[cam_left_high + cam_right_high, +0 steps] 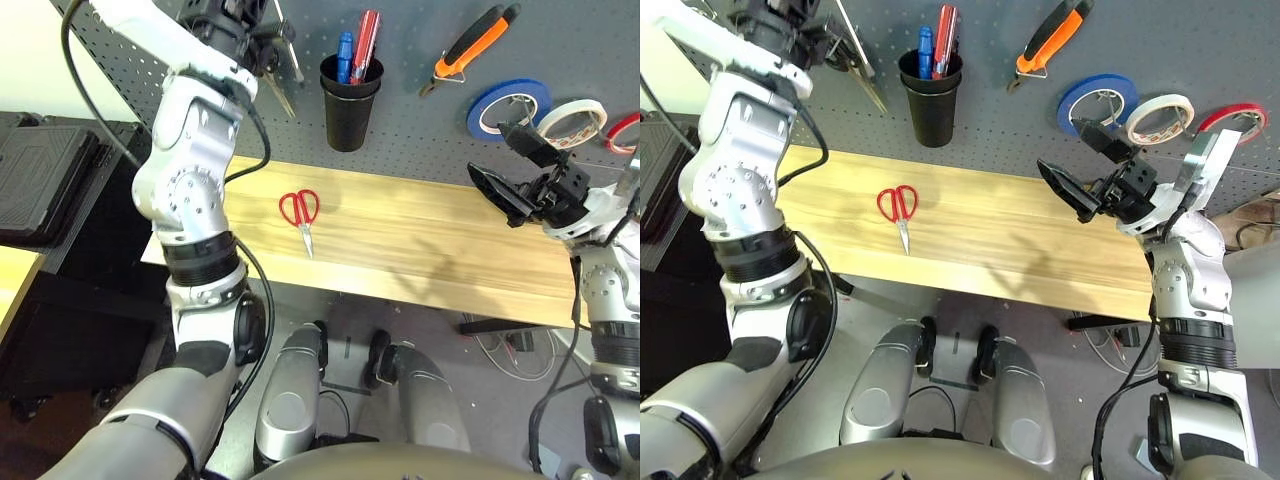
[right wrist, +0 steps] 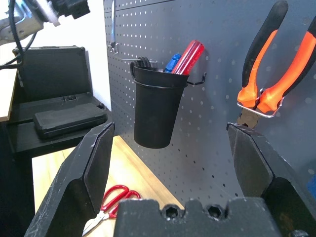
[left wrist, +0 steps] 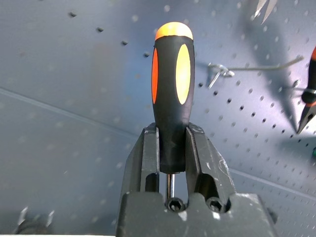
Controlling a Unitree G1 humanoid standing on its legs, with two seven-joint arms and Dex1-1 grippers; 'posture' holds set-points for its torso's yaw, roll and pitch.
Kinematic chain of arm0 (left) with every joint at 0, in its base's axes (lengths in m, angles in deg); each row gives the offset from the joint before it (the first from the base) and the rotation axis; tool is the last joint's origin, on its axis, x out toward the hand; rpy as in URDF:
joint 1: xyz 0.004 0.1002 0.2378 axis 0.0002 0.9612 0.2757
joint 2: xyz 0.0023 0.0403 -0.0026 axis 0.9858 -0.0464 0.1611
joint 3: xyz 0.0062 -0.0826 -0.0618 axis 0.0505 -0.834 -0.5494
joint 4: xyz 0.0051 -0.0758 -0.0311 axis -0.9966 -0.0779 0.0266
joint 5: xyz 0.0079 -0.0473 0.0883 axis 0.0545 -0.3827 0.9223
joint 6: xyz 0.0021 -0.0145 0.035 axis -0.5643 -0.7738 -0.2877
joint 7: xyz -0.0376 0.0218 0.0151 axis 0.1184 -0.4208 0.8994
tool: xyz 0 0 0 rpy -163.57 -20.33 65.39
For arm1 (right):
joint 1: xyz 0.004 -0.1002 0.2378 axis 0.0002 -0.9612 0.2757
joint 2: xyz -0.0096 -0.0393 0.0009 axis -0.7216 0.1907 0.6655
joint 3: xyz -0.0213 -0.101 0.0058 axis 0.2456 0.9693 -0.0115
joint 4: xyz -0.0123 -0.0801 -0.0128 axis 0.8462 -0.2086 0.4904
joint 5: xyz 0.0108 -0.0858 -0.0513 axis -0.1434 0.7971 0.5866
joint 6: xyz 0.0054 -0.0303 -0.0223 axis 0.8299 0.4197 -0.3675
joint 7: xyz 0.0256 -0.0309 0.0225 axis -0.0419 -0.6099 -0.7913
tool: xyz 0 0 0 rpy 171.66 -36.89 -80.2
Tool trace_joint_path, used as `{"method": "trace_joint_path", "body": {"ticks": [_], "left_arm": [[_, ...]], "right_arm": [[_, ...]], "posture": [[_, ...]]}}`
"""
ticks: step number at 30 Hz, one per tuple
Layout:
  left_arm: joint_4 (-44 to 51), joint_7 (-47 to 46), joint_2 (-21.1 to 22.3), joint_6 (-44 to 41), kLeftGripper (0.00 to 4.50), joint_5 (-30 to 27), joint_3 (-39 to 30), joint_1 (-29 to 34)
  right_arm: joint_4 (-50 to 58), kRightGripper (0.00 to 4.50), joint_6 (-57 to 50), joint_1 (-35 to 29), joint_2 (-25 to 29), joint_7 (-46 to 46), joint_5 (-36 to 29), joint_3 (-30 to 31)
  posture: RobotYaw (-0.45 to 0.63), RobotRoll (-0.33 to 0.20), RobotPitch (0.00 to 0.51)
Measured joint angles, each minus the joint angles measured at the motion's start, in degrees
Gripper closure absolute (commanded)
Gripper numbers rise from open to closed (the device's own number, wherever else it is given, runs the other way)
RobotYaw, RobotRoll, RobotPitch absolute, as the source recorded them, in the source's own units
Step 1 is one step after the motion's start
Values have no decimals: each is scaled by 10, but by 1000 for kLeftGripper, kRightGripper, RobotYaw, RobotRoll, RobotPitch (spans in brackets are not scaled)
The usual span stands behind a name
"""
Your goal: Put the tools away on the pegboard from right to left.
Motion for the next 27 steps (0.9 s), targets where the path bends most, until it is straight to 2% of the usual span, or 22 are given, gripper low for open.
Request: {"method": "trace_joint_path", "body": {"ticks": [4, 15, 22, 27], "left_arm": [[-46, 1, -12, 34, 3942, 6, 4, -27], [-166, 23, -42, 130, 3942, 32, 19, -27], [-229, 46, -39, 186, 3942, 73, 41, 17], [-236, 56, -37, 201, 2260, 93, 53, 32]], "right_arm": [[1, 0, 3, 0, -10, -5, 3, 0], [3, 0, 17, 0, -31, -22, 19, 0], [14, 0, 27, -6, -35, -29, 31, 0], [15, 0, 29, -11, -38, -30, 33, 1]], "posture": [[171, 0, 191], [129, 0, 185], [116, 0, 186], [126, 0, 193]]}}
